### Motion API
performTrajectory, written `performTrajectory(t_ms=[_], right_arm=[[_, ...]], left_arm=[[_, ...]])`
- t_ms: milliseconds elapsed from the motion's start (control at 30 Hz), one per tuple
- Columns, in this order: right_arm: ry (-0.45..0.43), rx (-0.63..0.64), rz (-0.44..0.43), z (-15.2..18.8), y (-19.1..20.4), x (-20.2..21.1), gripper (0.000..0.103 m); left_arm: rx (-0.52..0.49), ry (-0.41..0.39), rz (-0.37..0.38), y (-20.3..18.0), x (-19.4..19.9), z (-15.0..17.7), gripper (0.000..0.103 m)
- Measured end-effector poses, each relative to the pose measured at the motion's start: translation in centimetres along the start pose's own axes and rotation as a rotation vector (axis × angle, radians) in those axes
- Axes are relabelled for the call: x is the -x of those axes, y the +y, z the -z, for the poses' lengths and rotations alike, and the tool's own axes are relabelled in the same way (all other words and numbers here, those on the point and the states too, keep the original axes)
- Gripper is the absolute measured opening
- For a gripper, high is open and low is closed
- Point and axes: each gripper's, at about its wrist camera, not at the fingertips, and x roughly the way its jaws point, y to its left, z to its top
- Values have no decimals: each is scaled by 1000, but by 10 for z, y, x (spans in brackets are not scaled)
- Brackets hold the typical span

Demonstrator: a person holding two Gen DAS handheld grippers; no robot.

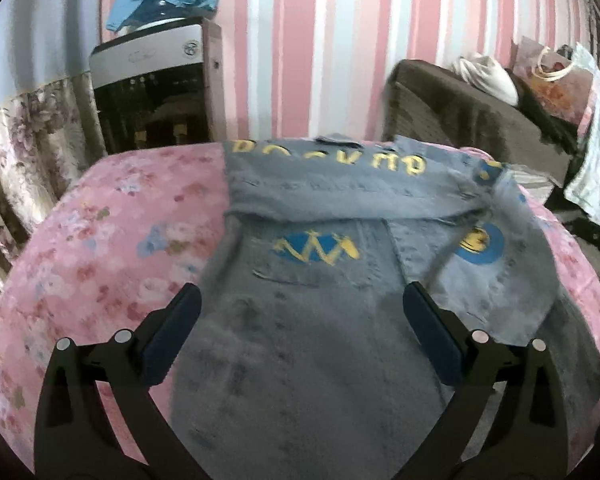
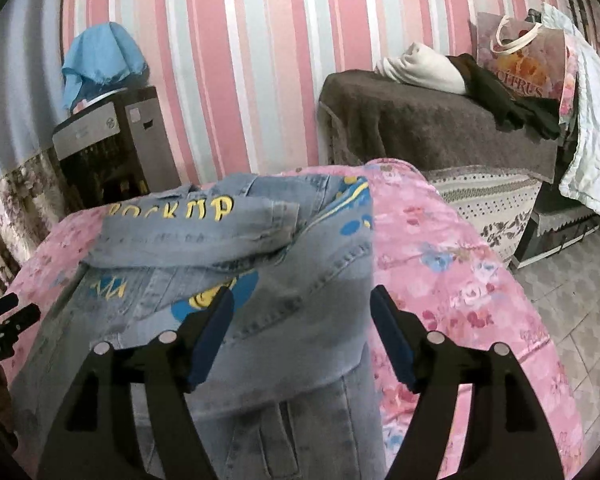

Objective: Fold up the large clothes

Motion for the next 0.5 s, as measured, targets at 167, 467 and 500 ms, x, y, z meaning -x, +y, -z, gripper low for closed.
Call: performTrajectory(t_ms=[167,467,500], right_arm=[[-6,4,1,1,-4,2,71],[-34,13,17,-1,-21,10,73],[-33,14,22,-1,-25,12,73]], left_arm=[[15,6,19,-17,4,7,100],[27,40,33,-51,-5,13,100],[28,49,38,-55,-7,15,100]])
